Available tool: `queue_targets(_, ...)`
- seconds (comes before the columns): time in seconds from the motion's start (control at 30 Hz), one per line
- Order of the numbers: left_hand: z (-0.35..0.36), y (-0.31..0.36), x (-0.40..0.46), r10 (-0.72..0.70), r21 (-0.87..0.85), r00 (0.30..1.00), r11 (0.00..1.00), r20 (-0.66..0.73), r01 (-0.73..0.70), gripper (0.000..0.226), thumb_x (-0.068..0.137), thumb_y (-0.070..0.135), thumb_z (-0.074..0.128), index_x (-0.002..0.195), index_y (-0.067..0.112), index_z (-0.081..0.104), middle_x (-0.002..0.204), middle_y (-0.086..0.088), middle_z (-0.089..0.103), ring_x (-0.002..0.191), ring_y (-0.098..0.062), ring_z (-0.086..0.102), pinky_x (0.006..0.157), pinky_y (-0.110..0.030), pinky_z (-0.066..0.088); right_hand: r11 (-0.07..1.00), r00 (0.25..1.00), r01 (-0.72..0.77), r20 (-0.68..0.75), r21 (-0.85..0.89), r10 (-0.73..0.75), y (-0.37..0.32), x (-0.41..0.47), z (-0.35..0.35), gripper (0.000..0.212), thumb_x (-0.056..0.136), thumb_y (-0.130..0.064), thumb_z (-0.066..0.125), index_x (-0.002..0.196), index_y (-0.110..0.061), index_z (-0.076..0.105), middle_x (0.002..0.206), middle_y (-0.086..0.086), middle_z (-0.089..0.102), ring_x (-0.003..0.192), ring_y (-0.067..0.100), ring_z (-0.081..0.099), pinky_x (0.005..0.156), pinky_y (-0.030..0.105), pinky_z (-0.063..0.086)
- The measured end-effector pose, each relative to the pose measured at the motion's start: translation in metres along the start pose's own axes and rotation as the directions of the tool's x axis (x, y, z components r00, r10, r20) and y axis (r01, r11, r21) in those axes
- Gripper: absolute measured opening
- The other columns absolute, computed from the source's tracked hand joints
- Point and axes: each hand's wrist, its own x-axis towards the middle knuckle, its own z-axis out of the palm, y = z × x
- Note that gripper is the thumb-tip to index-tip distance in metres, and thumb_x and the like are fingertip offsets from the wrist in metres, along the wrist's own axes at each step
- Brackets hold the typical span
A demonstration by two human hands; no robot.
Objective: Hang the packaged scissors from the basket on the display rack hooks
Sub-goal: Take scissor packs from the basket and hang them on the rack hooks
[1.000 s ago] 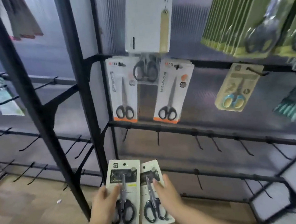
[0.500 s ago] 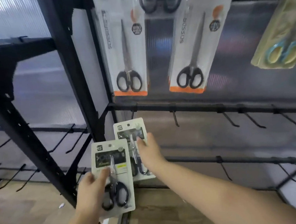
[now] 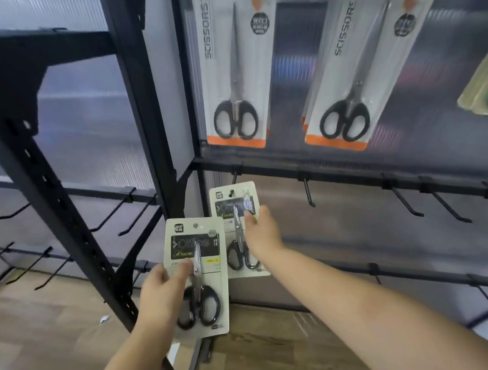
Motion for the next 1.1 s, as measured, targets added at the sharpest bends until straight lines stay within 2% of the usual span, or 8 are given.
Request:
queue_targets(0.23,0.012,0.011,0.005,0.036,0.043,0.999,0.998,0.01,-0.037,0.015,0.091,0.025,0.058,0.084,0.012,0.053,0.076,0.001,0.056,0.068,-0.008,0.048,0.056,-0.024,0.033,0.998,0.998,-0.066,-0.021,0.014,0.066,-0.005,0.032,0.0,0.018,0.102,-0.023,0.032,0.097,-0.008,0.039,0.084,0.003,0.046,0.085,0.022,0.047,0.073,0.032,0.037)
queue_targets(0.4,0.018,0.013,0.016,0.055,0.048,0.998,0.997,0.034,-0.057,0.012,0.091,0.026,0.058,0.086,0.016,0.055,0.082,-0.001,0.062,0.073,-0.012,0.056,0.058,-0.026,0.038,0.998,0.998,-0.067,-0.019,0.007,0.067,-0.003,0.051,-0.001,0.024,0.102,-0.024,0.033,0.105,-0.003,0.044,0.094,0.007,0.048,0.087,0.022,0.046,0.078,0.033,0.039)
queue_targets(0.57,0.025,0.01,0.025,0.054,0.046,0.998,0.997,0.033,-0.055,0.014,0.091,0.028,0.059,0.093,0.014,0.058,0.087,-0.003,0.065,0.079,-0.015,0.06,0.061,-0.026,0.043,0.995,0.996,-0.084,0.031,-0.055,0.086,-0.001,0.06,-0.005,0.02,0.103,-0.025,0.032,0.099,-0.007,0.039,0.079,0.001,0.046,0.087,0.024,0.048,0.071,0.028,0.033)
queue_targets(0.7,0.028,0.009,0.024,0.056,0.034,0.998,0.998,0.033,-0.058,0.015,0.091,0.028,0.059,0.095,0.013,0.057,0.089,-0.003,0.065,0.08,-0.015,0.06,0.06,-0.026,0.042,0.99,1.0,-0.022,0.012,-0.14,0.024,0.0,0.048,-0.012,0.033,0.102,-0.02,0.036,0.129,-0.001,0.038,0.127,0.014,0.05,0.115,0.029,0.05,0.082,0.029,0.037)
queue_targets(0.77,0.029,0.008,0.021,0.051,0.038,0.998,0.998,0.048,-0.053,0.012,0.091,0.028,0.058,0.093,0.015,0.057,0.087,-0.003,0.066,0.08,-0.015,0.06,0.058,-0.026,0.041,0.991,0.995,0.097,-0.006,-0.092,-0.098,0.001,0.034,-0.018,0.039,0.101,-0.022,0.038,0.136,-0.005,0.037,0.134,0.011,0.047,0.119,0.024,0.049,0.092,0.028,0.038)
queue_targets(0.83,0.03,0.006,0.017,0.06,0.041,0.996,0.997,0.068,-0.063,0.012,0.091,0.027,0.058,0.091,0.015,0.056,0.086,-0.003,0.066,0.078,-0.016,0.061,0.058,-0.027,0.042,0.977,0.977,0.211,0.049,-0.03,-0.209,0.0,0.02,-0.026,0.038,0.1,-0.028,0.04,0.134,-0.01,0.042,0.123,0.001,0.052,0.111,0.015,0.051,0.09,0.023,0.039)
queue_targets(0.97,0.034,0.006,0.014,0.089,0.032,0.993,0.995,0.072,-0.092,0.012,0.091,0.024,0.059,0.087,0.013,0.057,0.084,-0.005,0.066,0.075,-0.015,0.061,0.061,-0.024,0.048,0.96,0.942,0.278,0.201,-0.019,-0.268,-0.003,0.007,-0.035,0.025,0.096,-0.028,0.049,0.114,-0.013,0.058,0.094,-0.01,0.057,0.081,0.001,0.051,0.067,0.005,0.038)
queue_targets(1.1,0.04,0.009,0.011,0.108,0.028,0.991,0.993,0.077,-0.11,0.011,0.092,0.023,0.058,0.087,0.013,0.055,0.078,0.001,0.062,0.068,-0.007,0.056,0.046,-0.01,0.041,0.938,0.92,0.339,0.234,-0.072,-0.314,-0.008,0.009,-0.037,0.012,0.094,-0.019,0.054,0.102,-0.012,0.058,0.081,-0.009,0.056,0.066,0.002,0.048,0.059,0.013,0.039)
